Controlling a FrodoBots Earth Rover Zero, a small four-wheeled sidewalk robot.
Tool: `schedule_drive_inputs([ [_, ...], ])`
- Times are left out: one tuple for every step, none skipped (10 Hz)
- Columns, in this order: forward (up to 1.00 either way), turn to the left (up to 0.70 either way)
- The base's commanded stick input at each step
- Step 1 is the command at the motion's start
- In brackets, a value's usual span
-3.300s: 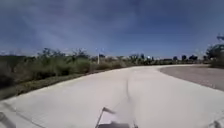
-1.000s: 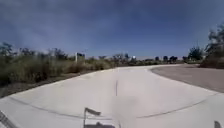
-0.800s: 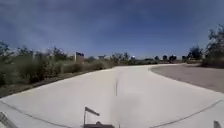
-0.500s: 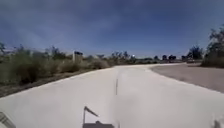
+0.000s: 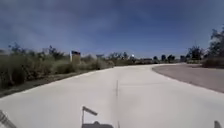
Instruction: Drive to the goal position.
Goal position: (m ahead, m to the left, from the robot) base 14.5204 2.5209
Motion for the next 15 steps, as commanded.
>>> schedule_drive_inputs([
  [0.85, 0.0],
  [0.85, 0.0],
  [0.85, 0.0],
  [0.85, 0.0],
  [0.85, 0.0],
  [0.85, 0.0],
  [0.85, 0.0],
  [0.85, 0.0],
  [0.85, 0.0],
  [0.85, 0.0],
  [0.85, 0.0],
  [0.85, 0.0],
  [0.85, 0.0],
  [0.85, 0.0],
  [0.85, 0.0],
])
